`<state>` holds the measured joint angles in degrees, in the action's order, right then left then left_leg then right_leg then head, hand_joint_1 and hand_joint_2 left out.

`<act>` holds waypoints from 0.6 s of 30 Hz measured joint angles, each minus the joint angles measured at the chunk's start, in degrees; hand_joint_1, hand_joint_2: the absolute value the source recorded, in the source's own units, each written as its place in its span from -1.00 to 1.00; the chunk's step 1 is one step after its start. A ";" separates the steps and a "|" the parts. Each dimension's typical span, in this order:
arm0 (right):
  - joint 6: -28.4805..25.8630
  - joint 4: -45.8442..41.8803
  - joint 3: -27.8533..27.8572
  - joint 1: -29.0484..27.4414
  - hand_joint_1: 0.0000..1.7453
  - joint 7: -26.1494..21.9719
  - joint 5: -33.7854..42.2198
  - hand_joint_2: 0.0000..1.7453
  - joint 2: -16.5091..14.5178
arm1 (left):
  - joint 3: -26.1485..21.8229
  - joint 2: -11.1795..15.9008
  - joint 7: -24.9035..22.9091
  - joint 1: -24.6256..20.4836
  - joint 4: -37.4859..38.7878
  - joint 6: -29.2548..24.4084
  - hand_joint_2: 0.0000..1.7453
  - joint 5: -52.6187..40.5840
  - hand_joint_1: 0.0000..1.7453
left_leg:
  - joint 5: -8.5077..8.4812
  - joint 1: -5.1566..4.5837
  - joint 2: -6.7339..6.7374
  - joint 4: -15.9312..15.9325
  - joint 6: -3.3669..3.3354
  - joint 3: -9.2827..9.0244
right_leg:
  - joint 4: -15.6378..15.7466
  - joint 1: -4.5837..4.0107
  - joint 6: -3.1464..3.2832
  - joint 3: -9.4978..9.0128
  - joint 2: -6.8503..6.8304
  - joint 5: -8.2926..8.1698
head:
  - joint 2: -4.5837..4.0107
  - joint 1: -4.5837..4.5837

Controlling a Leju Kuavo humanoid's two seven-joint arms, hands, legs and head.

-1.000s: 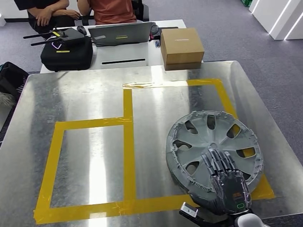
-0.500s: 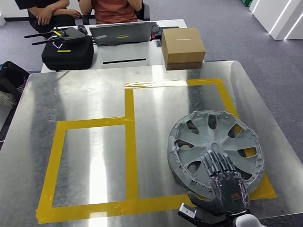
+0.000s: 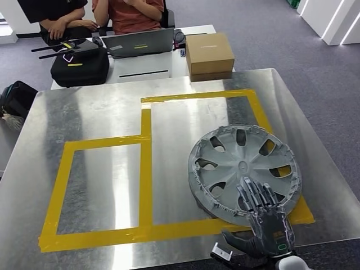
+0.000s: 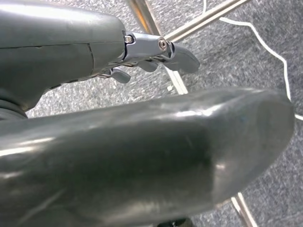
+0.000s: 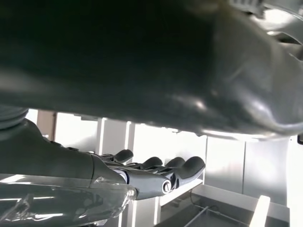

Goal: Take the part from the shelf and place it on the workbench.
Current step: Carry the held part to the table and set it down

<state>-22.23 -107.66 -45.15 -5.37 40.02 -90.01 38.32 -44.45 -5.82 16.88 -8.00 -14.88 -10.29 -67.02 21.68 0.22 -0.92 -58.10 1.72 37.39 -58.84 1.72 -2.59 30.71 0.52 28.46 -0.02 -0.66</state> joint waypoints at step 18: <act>-0.06 0.16 -0.55 0.06 -1.00 0.00 0.00 -1.00 -0.13 | 0.01 0.01 0.05 -0.62 0.00 -0.34 -1.00 0.07 -1.00 | 3.25 -0.26 0.40 2.28 -3.10 -5.58 | -8.13 -0.18 -2.18 9.10 -0.30 1.97 | 0.00 0.07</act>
<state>-22.29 -107.50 -45.69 -5.31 40.02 -90.01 38.19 -44.44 -5.81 16.94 -8.62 -14.88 -10.63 -66.95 24.93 -0.04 -0.52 -55.82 -1.38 31.82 -66.96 1.55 -4.76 39.81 0.22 30.43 -0.02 -0.60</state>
